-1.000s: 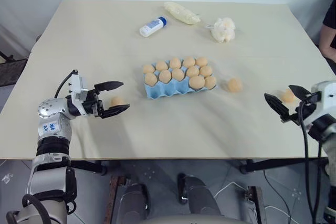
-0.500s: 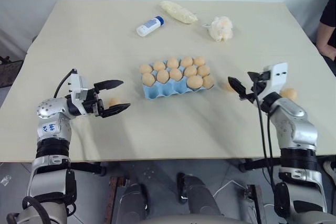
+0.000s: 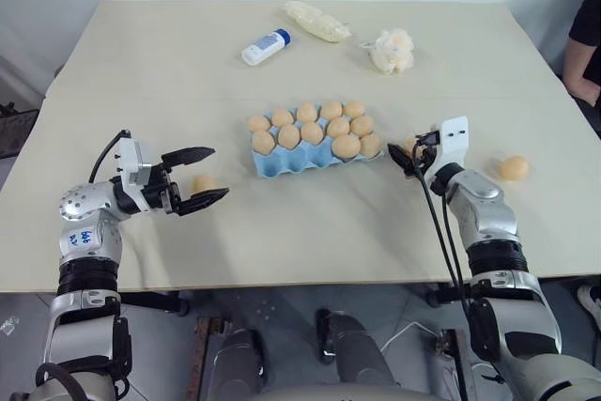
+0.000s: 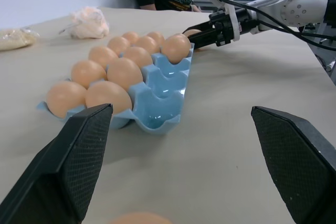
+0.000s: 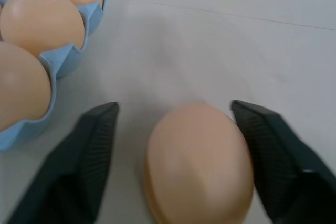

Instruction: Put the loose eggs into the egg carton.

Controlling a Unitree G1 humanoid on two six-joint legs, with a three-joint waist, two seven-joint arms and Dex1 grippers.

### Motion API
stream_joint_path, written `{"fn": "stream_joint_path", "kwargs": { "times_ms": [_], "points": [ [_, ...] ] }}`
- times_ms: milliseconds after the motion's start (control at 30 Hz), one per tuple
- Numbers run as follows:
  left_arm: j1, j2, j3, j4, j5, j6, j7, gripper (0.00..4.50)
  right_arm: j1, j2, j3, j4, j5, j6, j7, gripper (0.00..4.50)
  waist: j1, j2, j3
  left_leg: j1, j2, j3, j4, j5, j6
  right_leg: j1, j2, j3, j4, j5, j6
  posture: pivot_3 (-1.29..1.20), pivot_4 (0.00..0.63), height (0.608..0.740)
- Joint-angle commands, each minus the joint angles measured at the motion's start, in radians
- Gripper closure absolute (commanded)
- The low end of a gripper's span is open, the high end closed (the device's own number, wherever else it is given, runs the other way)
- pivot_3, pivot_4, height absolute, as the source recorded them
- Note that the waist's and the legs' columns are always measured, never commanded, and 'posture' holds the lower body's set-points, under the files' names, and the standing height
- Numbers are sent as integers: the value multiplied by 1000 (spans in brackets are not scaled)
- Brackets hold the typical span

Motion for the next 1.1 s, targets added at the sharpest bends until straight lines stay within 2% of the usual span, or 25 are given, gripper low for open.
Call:
{"fn": "stream_joint_path", "kwargs": {
  "times_ms": [33,100,133,433,633,867,1100],
  "points": [
    [15,19,24,-38,-26,2,7,0,5,-7,-2,-90,12,15,11,2386,-1,0,0,0,0,0,0,0,0,0,0,0,0,0,0,0,150,740],
    [19,19,24,-43,-28,3,10,0,27,-10,-1,-153,19,42,14,2886,-1,0,0,0,0,0,0,0,0,0,0,0,0,0,0,0,150,740],
    [22,19,23,-45,-30,4,11,0,40,-13,0,-190,22,57,16,2936,0,0,0,0,0,0,0,0,0,0,0,0,0,0,0,0,150,740],
    [29,17,18,-48,-36,6,11,0,87,-41,-3,-492,57,227,22,2937,0,0,0,0,0,0,0,0,0,0,-1,0,0,0,0,0,150,740],
    [29,15,16,-42,-36,3,3,0,53,9,77,-670,97,361,24,2938,0,0,0,0,1,0,0,0,0,-1,0,0,0,-1,-1,0,150,740],
    [44,23,21,-53,-40,5,-9,0,-21,145,194,-613,47,355,-27,2938,0,0,0,0,1,-1,0,0,0,-1,0,-1,1,-1,-2,0,150,740],
    [67,30,32,-83,-48,8,4,0,-44,204,258,-512,0,305,-22,2938,2,0,0,-2,1,0,0,-1,0,-1,0,-2,-2,-1,-2,0,150,740]
  ]
}}
